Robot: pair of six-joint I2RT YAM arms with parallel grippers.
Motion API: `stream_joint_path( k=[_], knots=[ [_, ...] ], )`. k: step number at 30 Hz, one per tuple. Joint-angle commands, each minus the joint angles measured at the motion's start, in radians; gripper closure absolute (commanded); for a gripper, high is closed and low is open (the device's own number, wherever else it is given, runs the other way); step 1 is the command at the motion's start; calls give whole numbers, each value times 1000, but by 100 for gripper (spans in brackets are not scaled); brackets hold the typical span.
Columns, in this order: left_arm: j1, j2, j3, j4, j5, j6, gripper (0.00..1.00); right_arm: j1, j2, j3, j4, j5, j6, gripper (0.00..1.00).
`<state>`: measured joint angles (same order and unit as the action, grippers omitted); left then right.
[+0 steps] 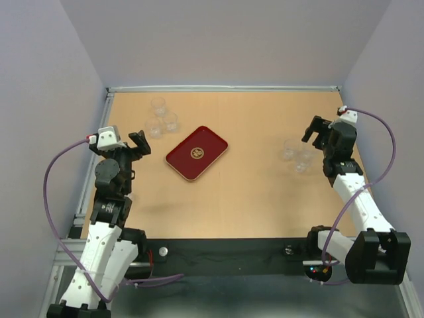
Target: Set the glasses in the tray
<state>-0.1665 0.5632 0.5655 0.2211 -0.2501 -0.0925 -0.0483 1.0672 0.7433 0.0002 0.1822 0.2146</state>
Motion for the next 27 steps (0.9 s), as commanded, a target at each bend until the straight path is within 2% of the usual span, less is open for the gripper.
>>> stream_joint_path(
  k=[1,2,3,4,5,6,11,15,19,27],
  knots=[
    [-1,23,83,-83,55,-87,1,1,-9,74,43,-139,-43,0],
    [1,29,94,-109,63,-105,1,1,-10,73,44,-214,-114,0],
    [-1,30,112,-165,64,-122,1,1,-7,67,44,-365,-154,0],
    [-1,30,120,-196,66,-151,1,2,-4,62,43,-450,-200,0],
    [-1,24,141,-259,63,-165,1,1,2,44,41,-571,-295,0],
    [-1,21,149,-287,58,-179,1,1,-1,30,37,-593,-317,0],
    [-1,-20,186,-419,63,-289,1,1,2,-19,-38,-628,-403,0],
    [1,-40,182,-518,83,-450,1,-1,-22,-18,-77,-703,-445,0],
    [1,-48,165,-606,86,-559,2,-1,-64,-33,-86,-708,-481,0],
    [-1,-5,159,-772,2,-677,7,-1,-79,-30,-92,-702,-488,0]
  ],
)
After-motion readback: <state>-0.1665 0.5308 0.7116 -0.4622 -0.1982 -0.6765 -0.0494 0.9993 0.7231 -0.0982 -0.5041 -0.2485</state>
